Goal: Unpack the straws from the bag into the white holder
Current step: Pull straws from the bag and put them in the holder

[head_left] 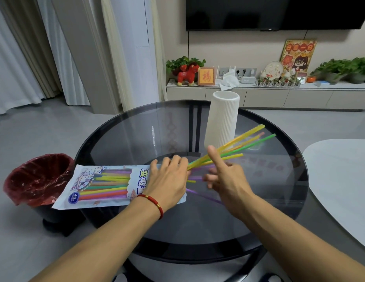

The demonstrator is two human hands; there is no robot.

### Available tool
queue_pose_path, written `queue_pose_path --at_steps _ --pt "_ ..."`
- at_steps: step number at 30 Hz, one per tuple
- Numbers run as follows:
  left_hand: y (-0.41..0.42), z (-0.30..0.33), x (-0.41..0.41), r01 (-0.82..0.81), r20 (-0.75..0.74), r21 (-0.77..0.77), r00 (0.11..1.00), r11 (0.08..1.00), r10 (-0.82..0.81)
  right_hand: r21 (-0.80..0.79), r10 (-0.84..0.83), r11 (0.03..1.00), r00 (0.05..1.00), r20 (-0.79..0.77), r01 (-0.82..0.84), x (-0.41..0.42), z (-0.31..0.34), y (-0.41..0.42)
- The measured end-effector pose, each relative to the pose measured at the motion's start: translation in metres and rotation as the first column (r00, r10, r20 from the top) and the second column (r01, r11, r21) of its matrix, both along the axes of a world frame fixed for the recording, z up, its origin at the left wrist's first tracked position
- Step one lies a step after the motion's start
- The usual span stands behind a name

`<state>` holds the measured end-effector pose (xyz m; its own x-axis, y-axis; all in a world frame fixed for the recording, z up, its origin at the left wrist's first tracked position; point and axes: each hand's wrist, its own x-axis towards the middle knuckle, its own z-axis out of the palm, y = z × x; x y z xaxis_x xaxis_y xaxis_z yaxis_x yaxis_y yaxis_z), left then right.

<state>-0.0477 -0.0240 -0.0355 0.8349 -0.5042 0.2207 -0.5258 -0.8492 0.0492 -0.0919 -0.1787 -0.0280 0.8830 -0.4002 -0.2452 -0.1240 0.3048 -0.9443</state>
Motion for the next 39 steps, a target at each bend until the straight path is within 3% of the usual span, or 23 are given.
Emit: queue_pose_path --at_steps 2,5,9,11,15,18,21,26,31,36,39 --pt "-0.007 -0.002 -0.005 0.044 0.024 0.015 0.999 0.999 -0.044 0.099 0.098 0.99 0.995 -0.018 -0.096 0.0 0.0 0.011" --pt "-0.015 -0.005 -0.009 0.074 0.021 0.045 0.997 0.996 -0.075 0.111 -0.058 0.992 0.998 -0.033 0.061 0.006 -0.005 0.012" --pt "-0.009 -0.009 -0.003 0.016 -0.053 0.094 0.999 0.995 -0.011 -0.111 -0.216 0.97 0.976 0.008 0.215 0.013 0.001 -0.017" --pt "-0.005 -0.011 -0.001 0.013 -0.09 0.074 0.996 0.997 -0.006 -0.136 -0.24 0.96 0.97 0.04 0.243 0.014 0.002 -0.03" --pt "-0.004 -0.012 -0.004 0.041 -0.069 0.077 0.997 0.996 -0.036 0.045 -0.193 0.981 0.979 0.066 0.19 0.014 -0.005 -0.025" --pt "-0.006 -0.009 -0.008 0.058 -0.085 0.06 0.995 0.996 -0.053 0.082 -0.155 0.985 0.987 0.041 0.152 0.012 -0.008 -0.014" --pt "-0.008 -0.008 -0.009 0.078 -0.088 0.025 0.993 0.997 -0.075 0.005 -0.126 0.992 0.991 0.034 0.126 0.011 -0.005 -0.008" --pt "0.0 -0.014 -0.002 0.031 -0.166 -0.022 0.985 0.999 -0.034 -0.16 -0.283 0.939 0.948 0.146 0.305 0.004 0.028 -0.037" --pt "0.001 -0.024 0.003 0.021 -0.178 0.014 0.984 1.0 -0.018 -0.491 -0.273 0.771 0.908 0.318 0.404 0.002 0.078 -0.073" --pt "-0.001 -0.026 0.004 0.017 -0.147 0.049 0.989 0.999 -0.009 -0.828 -0.153 0.376 0.909 0.387 0.416 0.021 0.115 -0.085" --pt "-0.003 -0.026 0.004 0.008 -0.136 0.057 0.991 0.998 0.0 -0.911 -0.046 0.264 0.947 0.316 0.317 0.03 0.104 -0.072"
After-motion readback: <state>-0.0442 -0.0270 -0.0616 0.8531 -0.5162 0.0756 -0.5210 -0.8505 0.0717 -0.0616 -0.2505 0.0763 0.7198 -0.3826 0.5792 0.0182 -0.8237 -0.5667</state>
